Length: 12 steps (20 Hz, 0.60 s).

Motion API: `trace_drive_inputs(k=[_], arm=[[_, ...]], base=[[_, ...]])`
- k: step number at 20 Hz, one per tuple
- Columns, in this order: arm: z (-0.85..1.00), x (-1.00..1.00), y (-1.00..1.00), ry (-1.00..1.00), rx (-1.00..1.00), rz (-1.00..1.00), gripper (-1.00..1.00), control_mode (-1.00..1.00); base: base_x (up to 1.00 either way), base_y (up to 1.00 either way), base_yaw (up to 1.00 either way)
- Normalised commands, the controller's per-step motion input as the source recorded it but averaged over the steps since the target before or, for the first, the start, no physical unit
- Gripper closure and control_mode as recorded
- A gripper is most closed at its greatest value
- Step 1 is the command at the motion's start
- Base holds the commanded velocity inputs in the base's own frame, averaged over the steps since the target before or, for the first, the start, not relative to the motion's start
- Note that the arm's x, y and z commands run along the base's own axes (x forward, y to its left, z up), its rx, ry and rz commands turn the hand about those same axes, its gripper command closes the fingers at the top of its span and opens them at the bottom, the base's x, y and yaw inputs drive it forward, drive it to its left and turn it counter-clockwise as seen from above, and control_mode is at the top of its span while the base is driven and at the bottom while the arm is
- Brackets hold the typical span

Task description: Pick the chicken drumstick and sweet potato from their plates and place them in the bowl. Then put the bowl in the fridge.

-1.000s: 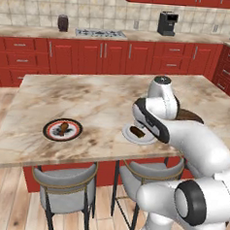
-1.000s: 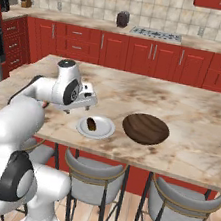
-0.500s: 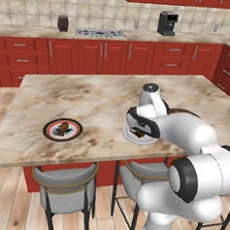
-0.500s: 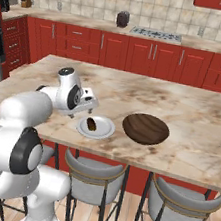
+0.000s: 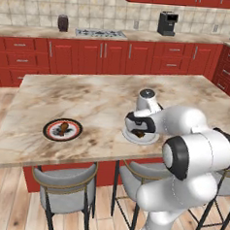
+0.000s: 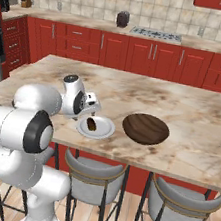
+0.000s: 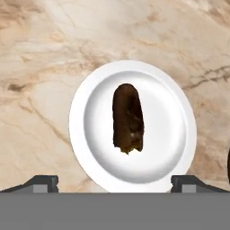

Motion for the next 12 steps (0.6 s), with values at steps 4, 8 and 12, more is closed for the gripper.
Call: trace_drive_inputs(k=[4,8,12], arm=[[-0.29,0.45,-0.01,0.00,0.03,0.00,-1.00,-1.00],[-0.30,0.26,-0.01,0.00,0.05,0.00,-1.00,-1.00],[-0.34,0.21,0.00,0.00,0.06,-0.02,-1.00,-1.00]], base=[[0.00,0.00,0.00],[0.00,0.00,0.00],[0.00,0.00,0.00]])
